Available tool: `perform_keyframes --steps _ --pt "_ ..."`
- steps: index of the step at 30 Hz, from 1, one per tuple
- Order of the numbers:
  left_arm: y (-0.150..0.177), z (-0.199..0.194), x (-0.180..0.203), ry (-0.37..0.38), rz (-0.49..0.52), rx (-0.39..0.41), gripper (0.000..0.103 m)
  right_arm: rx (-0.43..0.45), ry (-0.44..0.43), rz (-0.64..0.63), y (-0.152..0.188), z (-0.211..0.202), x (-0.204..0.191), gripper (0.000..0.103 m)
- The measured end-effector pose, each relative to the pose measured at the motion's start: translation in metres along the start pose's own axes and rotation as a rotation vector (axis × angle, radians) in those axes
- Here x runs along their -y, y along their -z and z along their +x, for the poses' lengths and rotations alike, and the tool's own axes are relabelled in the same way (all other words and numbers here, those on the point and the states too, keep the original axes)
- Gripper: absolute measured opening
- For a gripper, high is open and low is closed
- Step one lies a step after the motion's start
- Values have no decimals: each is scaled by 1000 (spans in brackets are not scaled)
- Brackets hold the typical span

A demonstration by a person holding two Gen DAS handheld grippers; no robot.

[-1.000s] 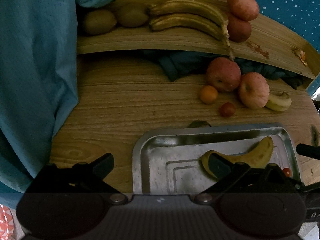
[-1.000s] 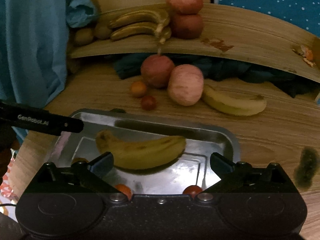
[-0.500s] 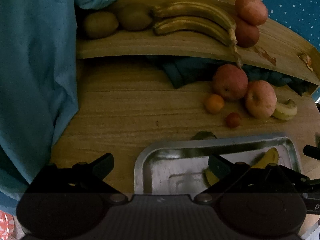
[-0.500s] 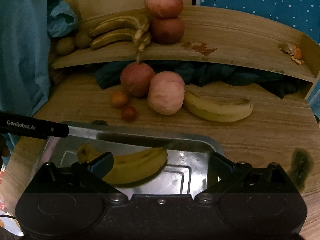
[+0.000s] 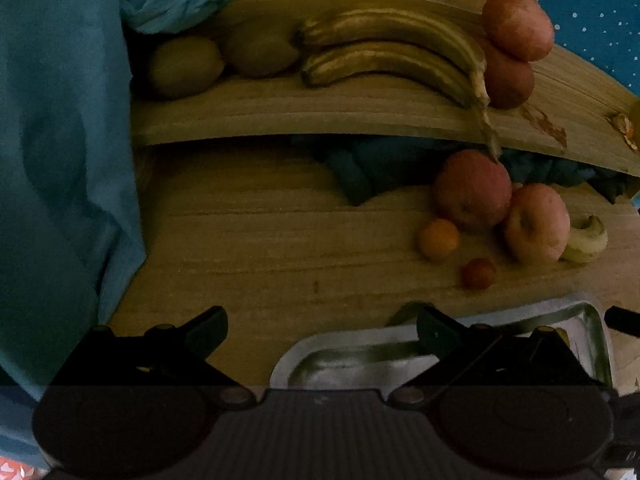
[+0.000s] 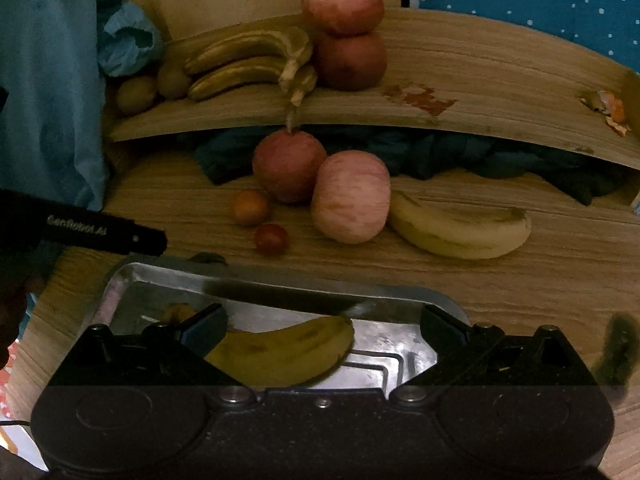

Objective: Organize fruits
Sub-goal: 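Lift both open tools up and away from the tray toward the loose fruits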

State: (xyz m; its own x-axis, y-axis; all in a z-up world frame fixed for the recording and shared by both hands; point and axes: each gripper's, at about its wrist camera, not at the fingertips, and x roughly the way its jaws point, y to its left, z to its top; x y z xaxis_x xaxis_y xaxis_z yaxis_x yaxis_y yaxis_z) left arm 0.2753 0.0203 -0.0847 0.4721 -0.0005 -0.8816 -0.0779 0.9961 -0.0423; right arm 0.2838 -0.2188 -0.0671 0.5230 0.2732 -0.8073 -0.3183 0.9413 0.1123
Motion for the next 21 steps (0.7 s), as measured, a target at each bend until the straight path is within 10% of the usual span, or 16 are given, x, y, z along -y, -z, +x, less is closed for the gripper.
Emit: perform_keyframes --steps 21 --pt "-38 23 7 23 24 3 103 -35 -52 -10 -22 31 -14 102"
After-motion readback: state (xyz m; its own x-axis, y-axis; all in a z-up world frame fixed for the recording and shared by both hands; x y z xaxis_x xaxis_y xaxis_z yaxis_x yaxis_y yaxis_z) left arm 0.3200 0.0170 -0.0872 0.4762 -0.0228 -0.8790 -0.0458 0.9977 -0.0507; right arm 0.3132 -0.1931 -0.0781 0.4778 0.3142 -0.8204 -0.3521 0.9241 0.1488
